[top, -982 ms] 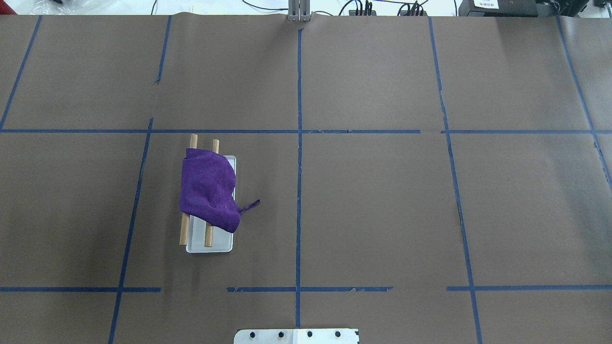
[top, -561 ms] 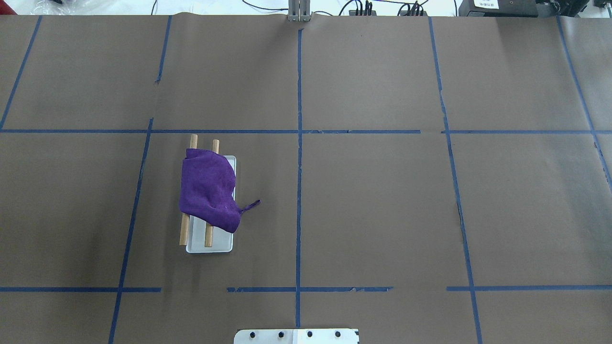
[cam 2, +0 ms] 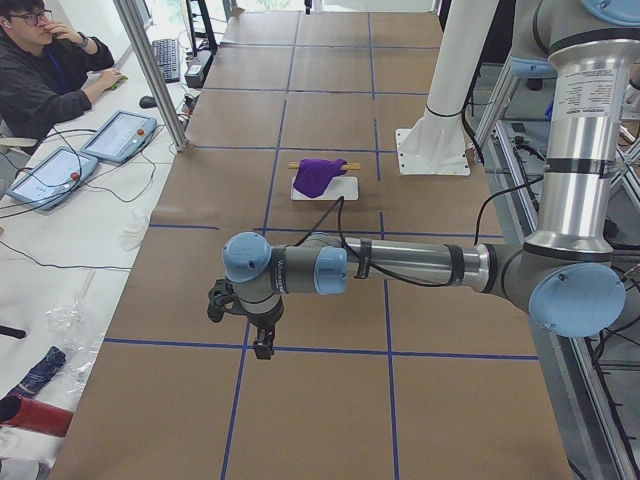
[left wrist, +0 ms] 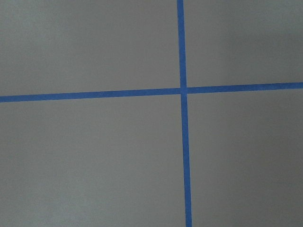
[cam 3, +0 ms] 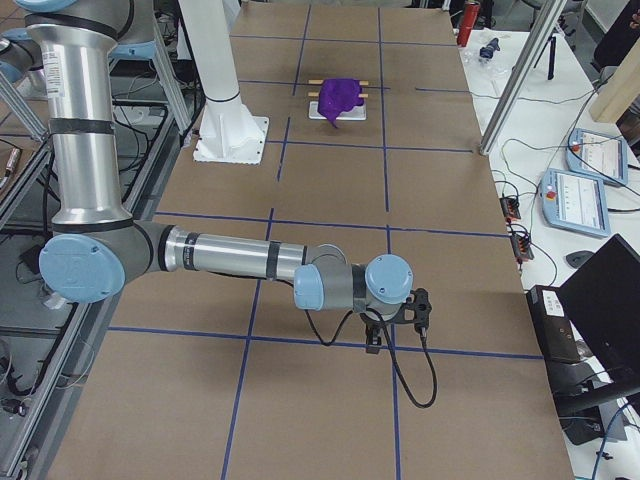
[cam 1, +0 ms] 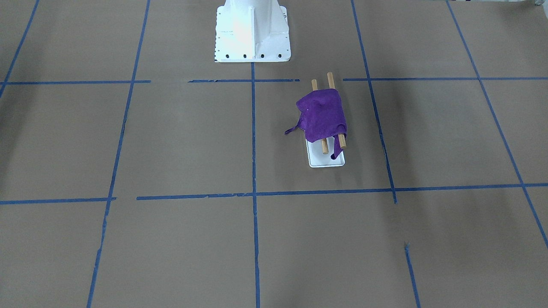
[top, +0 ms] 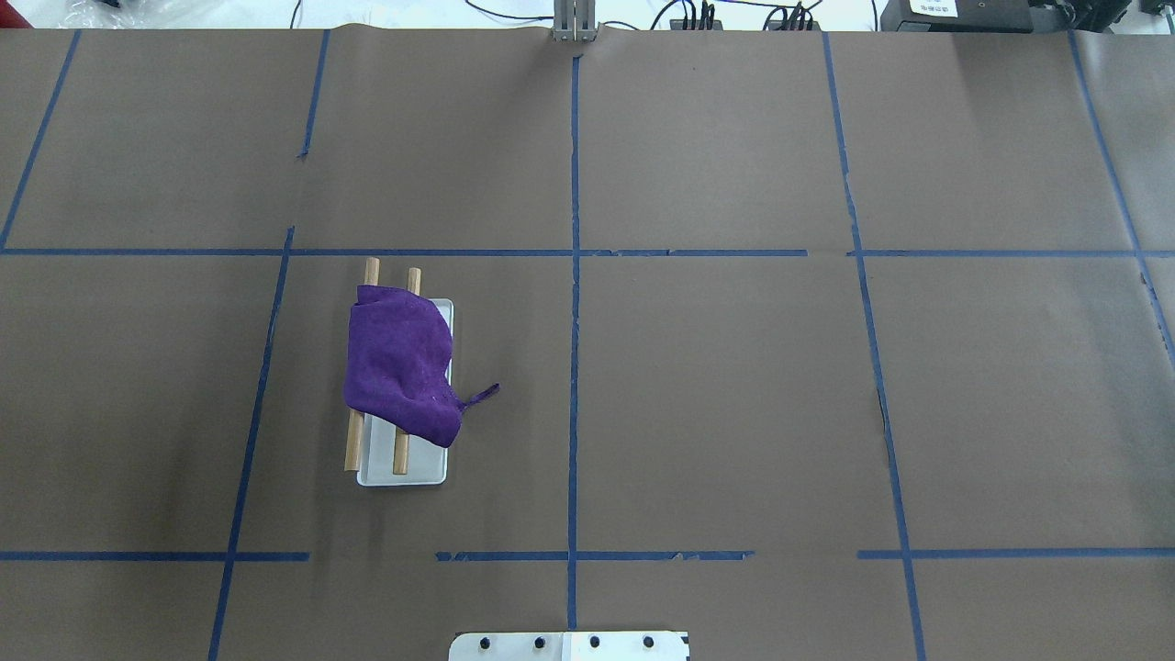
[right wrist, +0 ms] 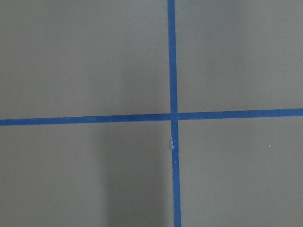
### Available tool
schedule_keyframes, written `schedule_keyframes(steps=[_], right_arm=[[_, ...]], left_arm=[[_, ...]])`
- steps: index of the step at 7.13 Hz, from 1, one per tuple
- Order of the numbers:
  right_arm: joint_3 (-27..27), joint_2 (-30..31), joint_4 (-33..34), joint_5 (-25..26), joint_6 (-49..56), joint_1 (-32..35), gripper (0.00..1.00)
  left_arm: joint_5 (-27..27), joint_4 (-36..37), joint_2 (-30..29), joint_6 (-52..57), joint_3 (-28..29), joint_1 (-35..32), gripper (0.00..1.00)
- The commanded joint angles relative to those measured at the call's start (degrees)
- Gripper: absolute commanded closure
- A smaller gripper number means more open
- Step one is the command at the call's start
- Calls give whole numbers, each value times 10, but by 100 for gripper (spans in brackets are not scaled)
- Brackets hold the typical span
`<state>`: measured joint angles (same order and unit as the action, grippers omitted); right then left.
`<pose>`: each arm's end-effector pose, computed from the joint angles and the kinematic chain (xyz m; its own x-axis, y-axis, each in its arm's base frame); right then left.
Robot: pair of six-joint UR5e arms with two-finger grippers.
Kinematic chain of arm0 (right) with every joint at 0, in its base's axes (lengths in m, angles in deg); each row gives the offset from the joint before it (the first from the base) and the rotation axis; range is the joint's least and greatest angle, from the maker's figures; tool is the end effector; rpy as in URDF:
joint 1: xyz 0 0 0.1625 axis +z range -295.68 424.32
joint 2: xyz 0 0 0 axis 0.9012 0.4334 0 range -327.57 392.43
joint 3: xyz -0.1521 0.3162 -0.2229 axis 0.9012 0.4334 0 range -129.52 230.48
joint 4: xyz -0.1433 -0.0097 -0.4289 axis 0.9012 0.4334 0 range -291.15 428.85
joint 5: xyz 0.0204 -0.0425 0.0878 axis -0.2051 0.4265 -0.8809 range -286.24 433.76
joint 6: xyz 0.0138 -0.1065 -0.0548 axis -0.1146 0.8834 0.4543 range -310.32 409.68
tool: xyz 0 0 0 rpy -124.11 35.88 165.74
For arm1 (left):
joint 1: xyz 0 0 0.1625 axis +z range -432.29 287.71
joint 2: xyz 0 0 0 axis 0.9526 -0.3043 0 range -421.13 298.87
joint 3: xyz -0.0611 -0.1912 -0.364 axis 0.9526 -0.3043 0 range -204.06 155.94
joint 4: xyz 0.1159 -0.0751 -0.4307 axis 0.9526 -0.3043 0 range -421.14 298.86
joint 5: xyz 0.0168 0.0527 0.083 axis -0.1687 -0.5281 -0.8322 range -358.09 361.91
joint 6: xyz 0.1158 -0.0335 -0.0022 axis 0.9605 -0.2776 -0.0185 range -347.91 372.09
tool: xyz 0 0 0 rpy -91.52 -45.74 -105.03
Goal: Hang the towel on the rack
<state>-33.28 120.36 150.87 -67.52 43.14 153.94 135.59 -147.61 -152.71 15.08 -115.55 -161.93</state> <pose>0.0357 -0.5507 0.6780 0.6218 0.0582 0.7810 -0.0648 0.9976 -0.0228 -0.0466 -0.5424 0.6428 0.7220 0.0510 -0.6900 -0.0438 0.9986 0.0280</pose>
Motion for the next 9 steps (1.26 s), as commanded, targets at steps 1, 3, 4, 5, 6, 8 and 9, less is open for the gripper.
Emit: schedule_keyframes(steps=[1,3,4,5,6,8,9], right_arm=[[-10,-6,12,1,-2,22,0],[-51,-33,113,6,-2,25,0],[-68,-29,124,12,-3,26,0],[-75,-26,124,47,-2,25,0],[-74,-26,124,54,-2,25,0],[-72,-21,121,49,-1,25,0],[-71,-21,120,49,0,25,0]], left_arm=[[0,1,0,-1,-4,-4,0],[0,1,-1,-1,-6,-10,0],[0,1,-2,-1,-6,-10,0],[0,1,-2,-1,-6,-10,0],[0,1,-3,-1,-6,-10,0],[-1,1,-4,-1,-6,-10,0],[-1,1,-4,-2,-6,-10,0]])
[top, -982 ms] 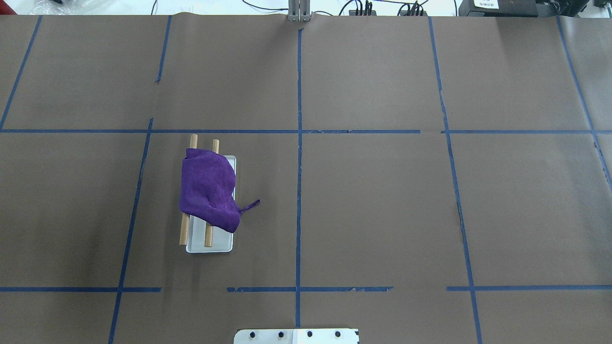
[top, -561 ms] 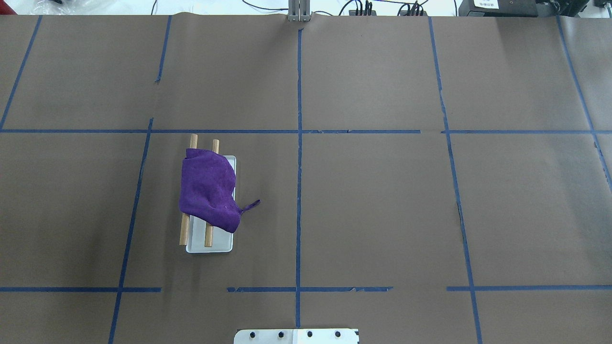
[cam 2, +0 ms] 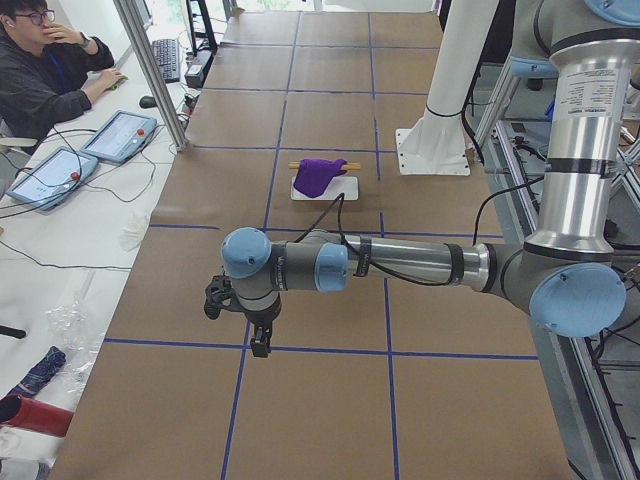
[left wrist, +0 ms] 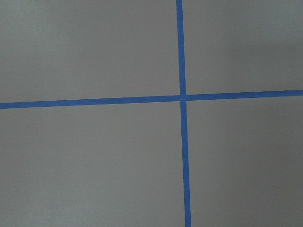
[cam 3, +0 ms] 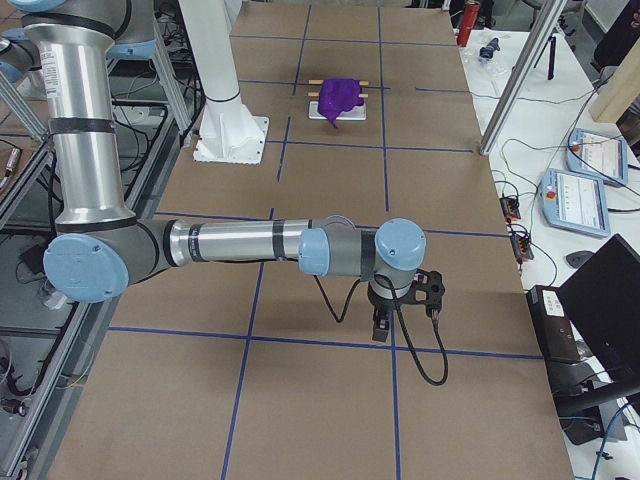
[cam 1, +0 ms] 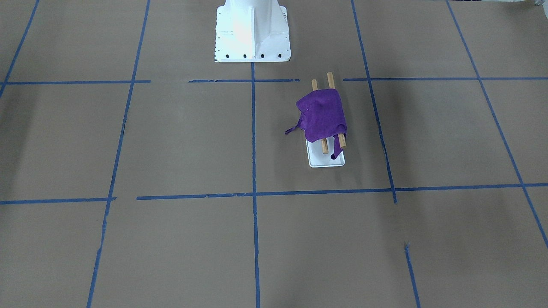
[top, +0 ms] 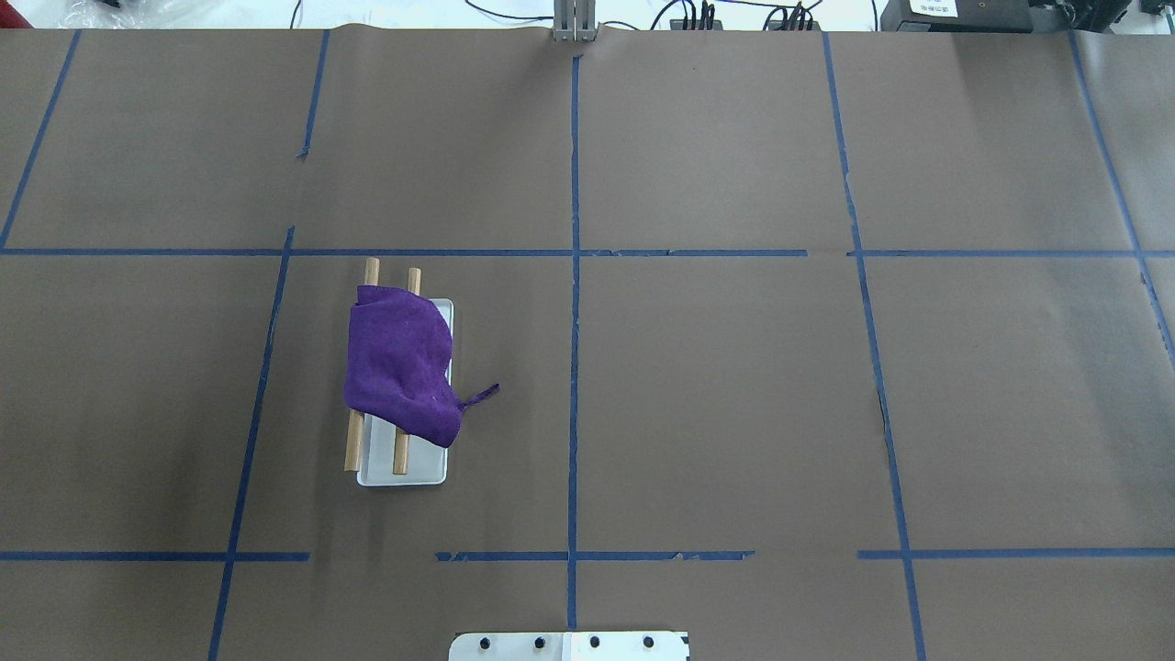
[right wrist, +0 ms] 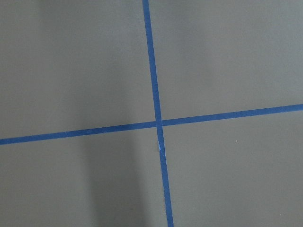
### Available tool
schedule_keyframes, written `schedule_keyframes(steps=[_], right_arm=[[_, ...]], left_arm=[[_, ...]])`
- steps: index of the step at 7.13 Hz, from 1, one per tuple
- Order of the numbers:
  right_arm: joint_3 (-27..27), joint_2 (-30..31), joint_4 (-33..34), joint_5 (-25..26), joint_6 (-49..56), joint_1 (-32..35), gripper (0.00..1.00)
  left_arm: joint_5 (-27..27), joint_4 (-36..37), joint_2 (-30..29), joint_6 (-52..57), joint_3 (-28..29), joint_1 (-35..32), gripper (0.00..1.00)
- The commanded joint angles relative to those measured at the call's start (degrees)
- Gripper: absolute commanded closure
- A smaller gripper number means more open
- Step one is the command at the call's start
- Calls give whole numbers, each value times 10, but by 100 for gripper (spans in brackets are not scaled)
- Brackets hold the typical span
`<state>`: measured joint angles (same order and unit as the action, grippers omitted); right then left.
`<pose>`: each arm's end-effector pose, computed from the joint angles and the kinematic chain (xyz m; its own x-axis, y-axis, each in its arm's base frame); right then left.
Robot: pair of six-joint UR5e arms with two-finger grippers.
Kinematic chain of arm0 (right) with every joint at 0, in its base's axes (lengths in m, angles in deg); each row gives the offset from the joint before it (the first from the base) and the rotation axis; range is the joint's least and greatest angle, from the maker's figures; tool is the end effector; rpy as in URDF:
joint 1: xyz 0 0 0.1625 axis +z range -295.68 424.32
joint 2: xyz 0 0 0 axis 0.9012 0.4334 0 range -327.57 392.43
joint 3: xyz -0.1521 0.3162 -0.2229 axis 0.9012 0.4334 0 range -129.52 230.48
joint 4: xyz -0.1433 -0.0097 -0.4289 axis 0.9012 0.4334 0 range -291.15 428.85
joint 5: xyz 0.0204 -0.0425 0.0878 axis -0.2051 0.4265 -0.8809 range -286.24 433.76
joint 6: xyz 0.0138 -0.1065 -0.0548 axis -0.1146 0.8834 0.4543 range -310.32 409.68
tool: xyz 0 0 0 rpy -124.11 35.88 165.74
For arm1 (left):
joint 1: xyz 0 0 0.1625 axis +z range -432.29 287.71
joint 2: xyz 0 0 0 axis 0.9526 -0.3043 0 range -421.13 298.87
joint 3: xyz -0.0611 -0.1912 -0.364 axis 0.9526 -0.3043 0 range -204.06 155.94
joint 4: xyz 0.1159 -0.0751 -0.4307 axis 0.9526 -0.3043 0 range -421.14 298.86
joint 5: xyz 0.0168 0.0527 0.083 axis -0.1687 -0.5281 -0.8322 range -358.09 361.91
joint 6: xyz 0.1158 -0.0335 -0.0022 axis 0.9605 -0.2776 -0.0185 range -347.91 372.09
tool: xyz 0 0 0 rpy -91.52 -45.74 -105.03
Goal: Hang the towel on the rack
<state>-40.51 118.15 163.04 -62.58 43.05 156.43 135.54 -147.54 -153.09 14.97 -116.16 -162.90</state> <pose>0.0669 -0.5605 0.6187 0.6815 0.1273 0.7207 -0.1164 0.9911 -0.0649 -0.0558 -0.5453 0.6337 0.7235 0.0479 -0.6886 -0.0255 0.9988 0.0427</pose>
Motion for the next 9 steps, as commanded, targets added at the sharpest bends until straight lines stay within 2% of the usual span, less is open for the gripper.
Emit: schedule_keyframes(steps=[1,9], right_arm=[[1,1,-1,0,1,0,0],[0,9,-1,25,22,0,0]], left_arm=[[0,0,-2,-1,0,0,0],[0,3,-2,2,-1,0,0]])
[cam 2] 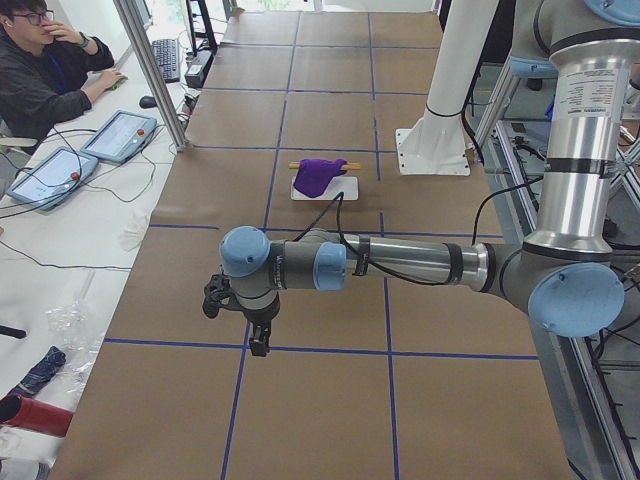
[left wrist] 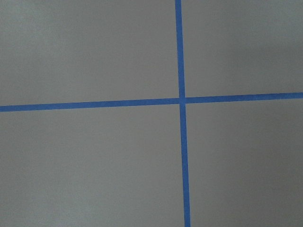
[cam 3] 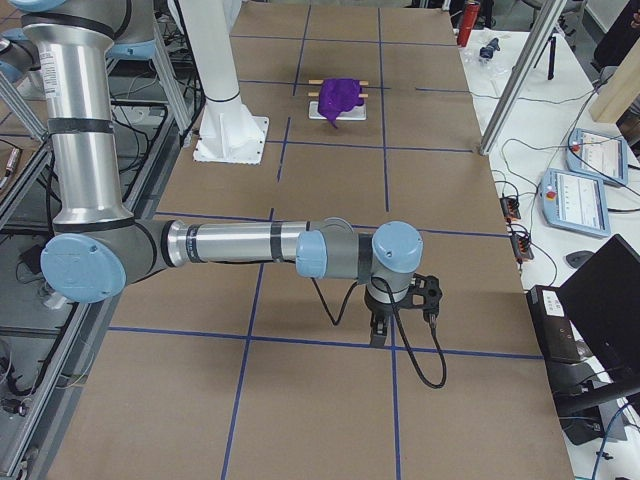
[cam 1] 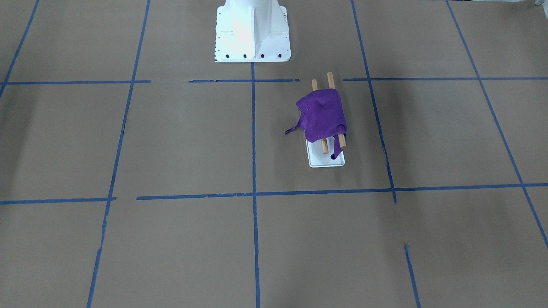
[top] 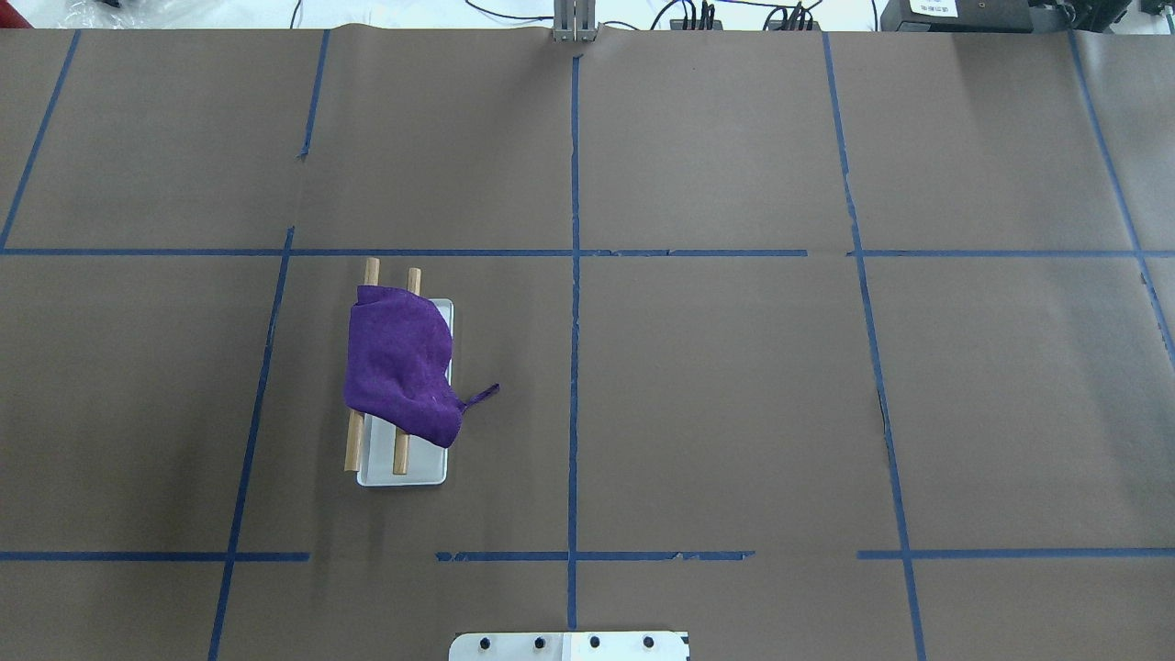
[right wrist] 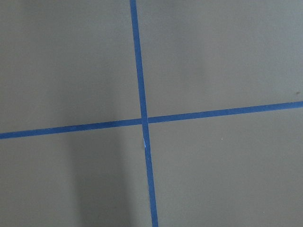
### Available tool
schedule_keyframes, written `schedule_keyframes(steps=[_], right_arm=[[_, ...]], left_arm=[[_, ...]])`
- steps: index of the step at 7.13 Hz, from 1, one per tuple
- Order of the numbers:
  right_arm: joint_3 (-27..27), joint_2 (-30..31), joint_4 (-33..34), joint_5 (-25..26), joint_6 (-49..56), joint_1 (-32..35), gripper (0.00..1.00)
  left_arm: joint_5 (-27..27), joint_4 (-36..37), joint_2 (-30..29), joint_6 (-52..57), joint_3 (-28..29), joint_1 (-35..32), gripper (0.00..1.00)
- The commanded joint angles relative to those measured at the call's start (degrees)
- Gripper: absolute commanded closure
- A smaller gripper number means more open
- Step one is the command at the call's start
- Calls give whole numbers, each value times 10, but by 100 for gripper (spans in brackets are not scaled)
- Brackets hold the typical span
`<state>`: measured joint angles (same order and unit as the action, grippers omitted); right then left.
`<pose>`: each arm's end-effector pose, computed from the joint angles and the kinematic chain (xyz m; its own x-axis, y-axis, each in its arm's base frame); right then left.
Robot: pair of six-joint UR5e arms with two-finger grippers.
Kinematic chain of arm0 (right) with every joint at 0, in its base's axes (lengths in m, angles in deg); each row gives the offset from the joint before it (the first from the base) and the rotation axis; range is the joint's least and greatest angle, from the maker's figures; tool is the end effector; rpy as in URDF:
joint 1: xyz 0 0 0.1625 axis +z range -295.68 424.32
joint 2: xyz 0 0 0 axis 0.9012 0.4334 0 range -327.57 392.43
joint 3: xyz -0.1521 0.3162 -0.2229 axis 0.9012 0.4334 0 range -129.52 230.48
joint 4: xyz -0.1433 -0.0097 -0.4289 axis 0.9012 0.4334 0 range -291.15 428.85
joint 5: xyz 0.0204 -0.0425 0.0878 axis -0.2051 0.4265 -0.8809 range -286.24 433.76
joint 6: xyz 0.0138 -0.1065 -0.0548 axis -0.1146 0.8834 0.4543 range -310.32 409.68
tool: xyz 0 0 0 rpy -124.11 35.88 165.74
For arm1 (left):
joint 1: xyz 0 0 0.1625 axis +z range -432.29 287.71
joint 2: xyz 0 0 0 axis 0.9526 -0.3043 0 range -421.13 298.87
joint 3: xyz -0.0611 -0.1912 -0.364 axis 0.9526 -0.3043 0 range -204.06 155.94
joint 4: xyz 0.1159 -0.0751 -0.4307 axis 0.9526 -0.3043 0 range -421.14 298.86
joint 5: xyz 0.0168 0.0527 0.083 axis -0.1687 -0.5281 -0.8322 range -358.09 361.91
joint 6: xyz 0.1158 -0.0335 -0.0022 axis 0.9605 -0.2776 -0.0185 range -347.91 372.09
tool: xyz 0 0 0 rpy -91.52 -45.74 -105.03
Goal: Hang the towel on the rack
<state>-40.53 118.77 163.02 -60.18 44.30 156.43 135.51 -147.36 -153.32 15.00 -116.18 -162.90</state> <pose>0.0703 -0.5554 0.6281 0.7131 0.1143 0.6916 -0.1043 0.9929 -0.0565 -0.0559 -0.5469 0.6317 0.7239 0.0493 -0.6881 -0.0259 0.9987 0.0442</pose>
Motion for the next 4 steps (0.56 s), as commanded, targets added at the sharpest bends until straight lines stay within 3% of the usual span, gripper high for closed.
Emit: schedule_keyframes(steps=[1,4], right_arm=[[0,3,0,1,12,0,0],[0,6,0,1,20,0,0]], left_arm=[[-1,2,2,4,-2,0,0],[-1,2,5,5,-3,0,0]])
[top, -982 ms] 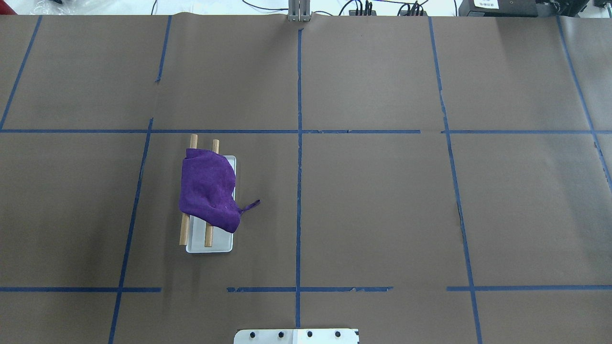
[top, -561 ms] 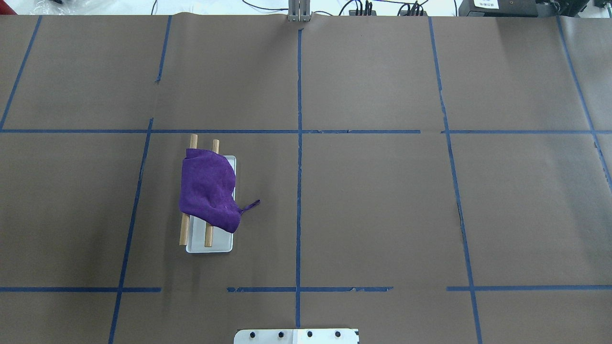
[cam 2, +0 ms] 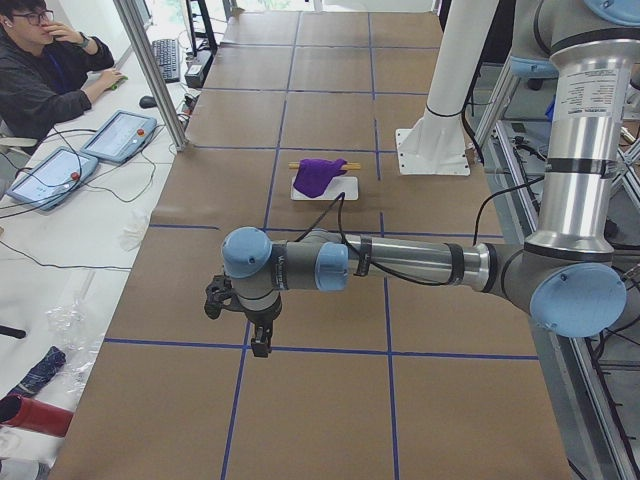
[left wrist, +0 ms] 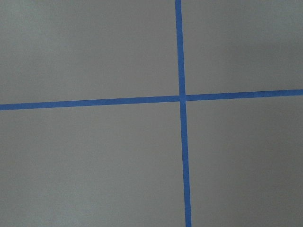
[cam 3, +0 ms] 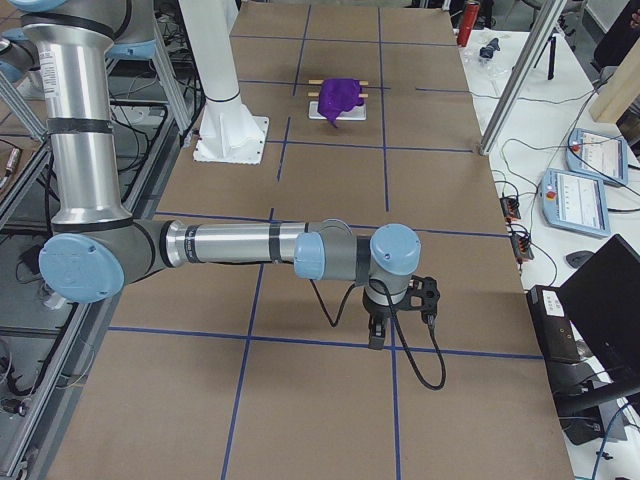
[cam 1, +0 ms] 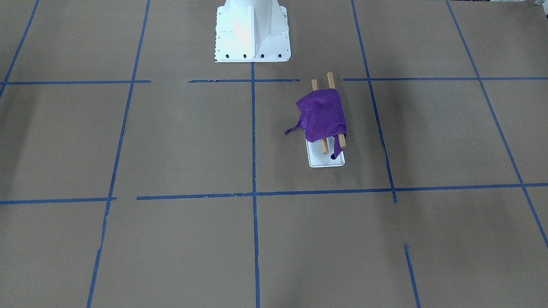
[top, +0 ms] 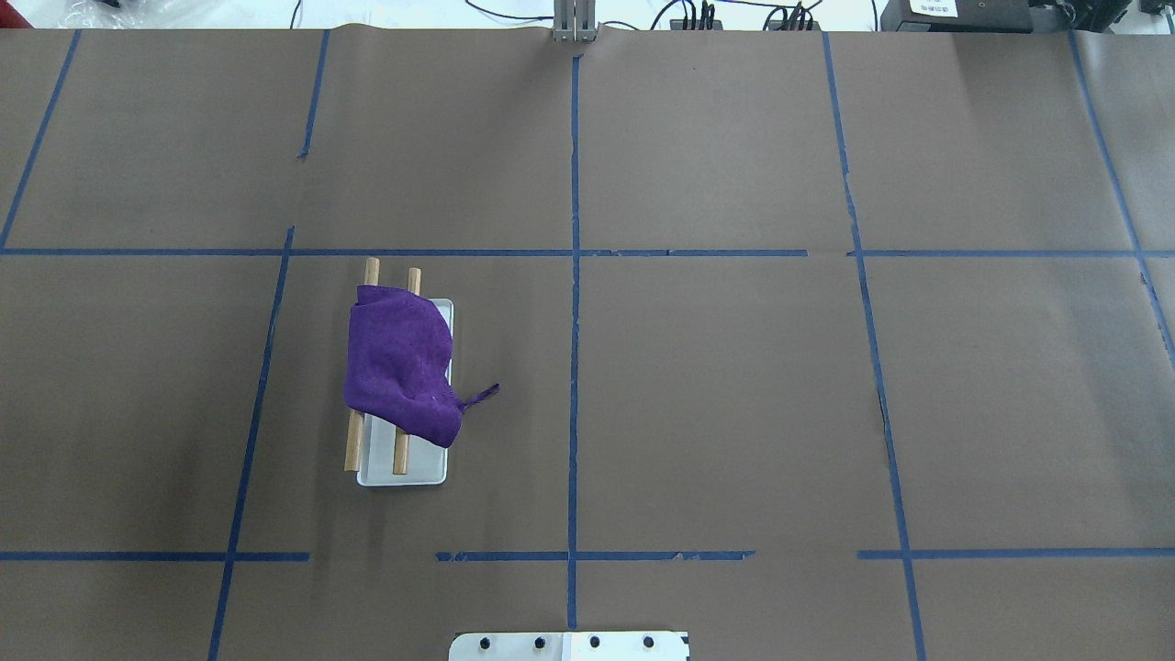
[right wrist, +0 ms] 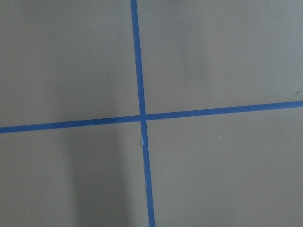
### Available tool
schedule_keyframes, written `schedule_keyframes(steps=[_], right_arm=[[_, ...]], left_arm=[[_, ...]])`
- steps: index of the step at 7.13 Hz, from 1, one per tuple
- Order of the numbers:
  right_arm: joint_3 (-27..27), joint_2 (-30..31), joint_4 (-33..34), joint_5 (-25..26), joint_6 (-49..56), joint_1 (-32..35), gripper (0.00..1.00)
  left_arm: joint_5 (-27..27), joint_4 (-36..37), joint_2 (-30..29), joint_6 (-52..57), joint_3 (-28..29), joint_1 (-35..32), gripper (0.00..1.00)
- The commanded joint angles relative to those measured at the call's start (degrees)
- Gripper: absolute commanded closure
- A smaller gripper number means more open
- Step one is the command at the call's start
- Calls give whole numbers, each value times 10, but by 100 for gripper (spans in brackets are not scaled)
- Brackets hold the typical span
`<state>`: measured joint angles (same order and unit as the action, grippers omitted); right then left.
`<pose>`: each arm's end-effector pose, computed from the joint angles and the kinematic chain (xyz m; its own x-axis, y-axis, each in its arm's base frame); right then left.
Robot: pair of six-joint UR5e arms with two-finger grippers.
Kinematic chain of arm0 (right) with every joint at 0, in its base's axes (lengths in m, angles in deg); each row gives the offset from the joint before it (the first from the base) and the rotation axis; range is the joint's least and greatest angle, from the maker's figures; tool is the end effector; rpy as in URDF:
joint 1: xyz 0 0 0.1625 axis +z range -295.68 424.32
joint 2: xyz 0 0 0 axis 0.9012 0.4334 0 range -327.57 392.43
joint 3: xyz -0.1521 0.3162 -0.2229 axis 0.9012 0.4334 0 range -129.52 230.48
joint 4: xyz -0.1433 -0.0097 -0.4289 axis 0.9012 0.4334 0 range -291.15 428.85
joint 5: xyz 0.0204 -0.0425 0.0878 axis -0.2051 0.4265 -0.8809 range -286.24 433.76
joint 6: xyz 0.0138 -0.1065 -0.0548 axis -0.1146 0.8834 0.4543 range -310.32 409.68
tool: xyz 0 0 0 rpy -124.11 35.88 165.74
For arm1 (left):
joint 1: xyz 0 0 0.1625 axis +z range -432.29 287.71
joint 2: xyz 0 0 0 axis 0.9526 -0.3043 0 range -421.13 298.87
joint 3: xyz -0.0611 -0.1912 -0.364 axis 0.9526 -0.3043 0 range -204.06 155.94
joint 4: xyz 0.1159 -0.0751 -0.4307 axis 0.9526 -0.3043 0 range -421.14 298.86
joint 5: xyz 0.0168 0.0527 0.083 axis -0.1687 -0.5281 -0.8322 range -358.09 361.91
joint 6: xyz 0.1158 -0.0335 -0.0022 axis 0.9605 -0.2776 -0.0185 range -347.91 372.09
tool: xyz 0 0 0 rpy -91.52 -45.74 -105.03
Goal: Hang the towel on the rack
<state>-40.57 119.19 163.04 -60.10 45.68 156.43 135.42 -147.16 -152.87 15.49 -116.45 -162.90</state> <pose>0.0703 -0.5520 0.6320 0.7162 0.0952 0.6913 -0.0871 0.9951 -0.0467 -0.0560 -0.5432 0.6340 0.7247 0.0533 -0.6870 -0.0322 0.9985 0.0434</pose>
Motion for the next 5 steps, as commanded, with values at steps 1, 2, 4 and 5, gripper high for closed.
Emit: schedule_keyframes(steps=[1,2,4,5], right_arm=[[0,9,0,4,58,0,0],[0,17,1,5,70,0,0],[-1,27,-1,2,66,0,0],[0,27,-1,-1,64,0,0]], left_arm=[[0,0,1,0,-1,0,0],[0,0,1,0,0,0,0],[0,0,0,-1,0,0,0],[0,0,0,0,0,0,0]])
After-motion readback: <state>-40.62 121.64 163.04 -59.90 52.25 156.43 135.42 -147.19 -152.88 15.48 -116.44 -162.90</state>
